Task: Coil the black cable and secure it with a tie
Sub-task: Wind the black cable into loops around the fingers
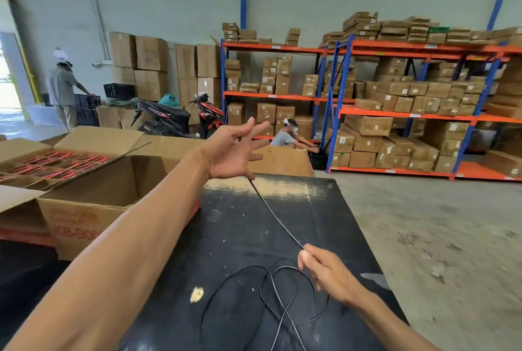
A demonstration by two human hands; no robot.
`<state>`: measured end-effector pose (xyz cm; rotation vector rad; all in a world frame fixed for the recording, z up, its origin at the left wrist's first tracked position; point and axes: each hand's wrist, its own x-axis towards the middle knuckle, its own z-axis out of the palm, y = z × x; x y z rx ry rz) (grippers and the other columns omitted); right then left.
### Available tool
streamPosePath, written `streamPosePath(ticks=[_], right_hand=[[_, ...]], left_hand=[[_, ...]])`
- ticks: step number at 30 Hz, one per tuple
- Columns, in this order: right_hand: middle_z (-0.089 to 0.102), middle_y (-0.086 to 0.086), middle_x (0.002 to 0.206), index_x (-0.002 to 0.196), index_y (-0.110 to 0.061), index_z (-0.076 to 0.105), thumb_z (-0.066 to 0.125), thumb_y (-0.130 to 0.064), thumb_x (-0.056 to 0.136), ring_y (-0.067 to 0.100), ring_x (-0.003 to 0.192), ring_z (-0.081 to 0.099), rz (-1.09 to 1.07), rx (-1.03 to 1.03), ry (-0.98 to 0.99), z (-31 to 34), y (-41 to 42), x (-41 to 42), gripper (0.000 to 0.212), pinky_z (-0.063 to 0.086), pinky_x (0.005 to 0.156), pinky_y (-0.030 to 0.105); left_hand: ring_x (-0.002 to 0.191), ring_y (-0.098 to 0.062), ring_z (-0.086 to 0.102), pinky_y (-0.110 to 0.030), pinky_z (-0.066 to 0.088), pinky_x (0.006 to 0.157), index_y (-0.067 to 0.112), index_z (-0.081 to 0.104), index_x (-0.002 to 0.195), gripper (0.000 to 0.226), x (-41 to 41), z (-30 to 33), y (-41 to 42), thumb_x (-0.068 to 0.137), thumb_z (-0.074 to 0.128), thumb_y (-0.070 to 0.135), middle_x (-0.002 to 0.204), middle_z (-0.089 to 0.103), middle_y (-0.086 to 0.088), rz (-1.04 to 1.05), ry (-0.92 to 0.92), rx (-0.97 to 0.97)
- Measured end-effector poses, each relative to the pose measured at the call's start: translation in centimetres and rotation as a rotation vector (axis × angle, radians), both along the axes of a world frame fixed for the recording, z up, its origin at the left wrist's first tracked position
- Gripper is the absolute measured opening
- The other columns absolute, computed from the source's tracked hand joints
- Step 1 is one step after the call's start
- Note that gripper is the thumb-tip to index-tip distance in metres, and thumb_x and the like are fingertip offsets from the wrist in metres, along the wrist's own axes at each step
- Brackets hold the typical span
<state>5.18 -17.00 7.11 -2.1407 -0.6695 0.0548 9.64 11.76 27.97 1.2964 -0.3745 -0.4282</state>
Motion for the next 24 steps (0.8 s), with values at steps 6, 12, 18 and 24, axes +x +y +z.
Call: streamPosePath(ticks=[6,12,18,24], right_hand=[[0.045,0.007,0.056,0.064,-0.013,0.056,0.052,-0.033,0.099,0.006,0.053,0.036,0.028,0.262,-0.347,8.4,0.1,-1.5,0.04,0.027,0.053,0.023],[0.073,-0.014,0.081,0.091,-0.027,0.078,0.068,-0.031,0.096,0.001,0.075,0.065,-0.146,0.2,-0.482,16.6,-0.3,2.2,0.012,0.045,0.064,0.012],[0.073,-0.03,0.085,0.087,-0.035,0.077,0.078,-0.035,0.085,-0.006,0.082,0.067,-0.106,0.128,-0.57,19.6,-0.2,5.4,0.002,0.045,0.074,0.009],[0.078,-0.005,0.099,0.099,-0.03,0.079,0.068,-0.027,0.095,0.013,0.098,0.071,-0.063,0.078,-0.274,13.9,1.0,5.6,0.012,0.056,0.092,0.05]], left_hand=[[0.15,-0.031,-0.023,-0.076,-0.016,0.106,0.043,0.019,0.155,0.067,1.1,-4.7,1.9,0.094,0.042,0.059,0.167,-0.01,-0.002,0.118,0.149,0.235],[0.152,-0.033,-0.012,-0.075,-0.012,0.109,0.039,0.023,0.155,0.073,-1.2,-8.2,-0.6,0.09,0.05,0.055,0.168,0.007,-0.001,-0.228,0.267,0.128],[0.153,-0.028,0.007,-0.069,-0.001,0.115,0.034,0.029,0.155,0.073,-5.2,-9.3,-5.6,0.091,0.055,0.056,0.165,0.021,0.004,-0.66,0.257,0.019],[0.153,-0.036,-0.008,-0.07,-0.008,0.112,0.028,0.007,0.159,0.069,-6.6,-5.9,-6.8,0.1,0.032,0.054,0.168,-0.001,-0.005,-0.781,0.091,-0.23]])
